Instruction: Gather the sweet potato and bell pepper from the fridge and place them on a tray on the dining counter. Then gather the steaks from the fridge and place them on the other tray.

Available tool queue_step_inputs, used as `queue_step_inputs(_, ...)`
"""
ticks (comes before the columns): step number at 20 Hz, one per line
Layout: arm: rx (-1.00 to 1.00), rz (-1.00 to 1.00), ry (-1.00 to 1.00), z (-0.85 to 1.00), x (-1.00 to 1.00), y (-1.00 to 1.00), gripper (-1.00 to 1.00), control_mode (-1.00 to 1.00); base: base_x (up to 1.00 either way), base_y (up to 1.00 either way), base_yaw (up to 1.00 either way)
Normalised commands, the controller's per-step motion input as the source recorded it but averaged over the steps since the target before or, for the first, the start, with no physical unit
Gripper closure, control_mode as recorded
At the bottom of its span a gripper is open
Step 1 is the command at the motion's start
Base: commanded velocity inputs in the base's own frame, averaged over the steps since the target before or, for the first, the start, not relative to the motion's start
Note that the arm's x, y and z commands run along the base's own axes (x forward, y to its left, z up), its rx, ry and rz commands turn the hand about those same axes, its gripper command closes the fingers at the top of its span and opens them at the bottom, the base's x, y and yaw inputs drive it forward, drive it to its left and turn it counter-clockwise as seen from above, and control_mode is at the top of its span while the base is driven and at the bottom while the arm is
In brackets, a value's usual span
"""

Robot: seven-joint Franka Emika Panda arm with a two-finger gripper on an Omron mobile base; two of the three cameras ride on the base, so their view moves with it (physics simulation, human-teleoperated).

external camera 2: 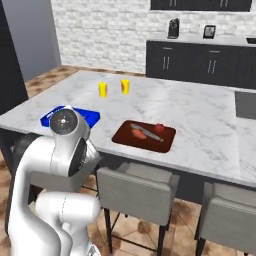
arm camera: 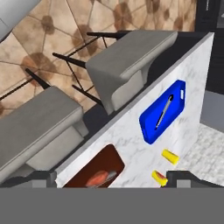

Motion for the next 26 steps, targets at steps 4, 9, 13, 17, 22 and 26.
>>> queue_step_inputs(4, 0.00, 0.00, 0.00, 0.00, 0.00, 0.00, -1.00, 1.00, -0.19, 0.33, 0.23)
queue_step_inputs(9, 0.00, 0.00, 0.00, 0.00, 0.00, 0.00, -1.00, 1.00, -0.08, 0.45, 0.21)
queue_step_inputs(13, 0.00, 0.00, 0.00, 0.00, 0.00, 0.00, -1.00, 1.00, -0.03, 0.35, 0.19)
queue_step_inputs(17, 0.00, 0.00, 0.00, 0.00, 0.00, 0.00, -1.00, 1.00, -0.11, 0.47, 0.22)
queue_step_inputs(22, 0.00, 0.00, 0.00, 0.00, 0.00, 0.00, -1.00, 1.00, -0.05, 0.55, 0.22)
queue_step_inputs(26, 0.00, 0.00, 0.00, 0.00, 0.00, 0.00, -1.00, 1.00, -0.32, 0.50, 0.23)
